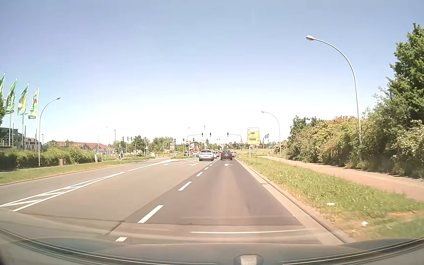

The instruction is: Follow the waypoints while adhering to traffic rules and regulations

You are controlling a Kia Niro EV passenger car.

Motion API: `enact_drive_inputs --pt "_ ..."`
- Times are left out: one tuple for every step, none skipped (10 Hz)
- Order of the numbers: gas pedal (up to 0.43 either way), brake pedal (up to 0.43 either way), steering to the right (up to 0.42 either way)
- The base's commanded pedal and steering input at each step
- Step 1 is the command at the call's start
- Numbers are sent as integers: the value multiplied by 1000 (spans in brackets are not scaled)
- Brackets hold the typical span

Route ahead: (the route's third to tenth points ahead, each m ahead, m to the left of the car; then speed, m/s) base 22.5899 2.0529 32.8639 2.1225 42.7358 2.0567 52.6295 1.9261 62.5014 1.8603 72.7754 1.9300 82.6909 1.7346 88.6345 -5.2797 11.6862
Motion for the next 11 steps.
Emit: enact_drive_inputs --pt "0 24 2" --pt "0 24 2" --pt "0 30 2" --pt "0 30 2" --pt "0 24 1" --pt "0 24 0" --pt "0 24 1" --pt "0 24 0" --pt "0 24 0" --pt "0 24 0" --pt "0 30 0"
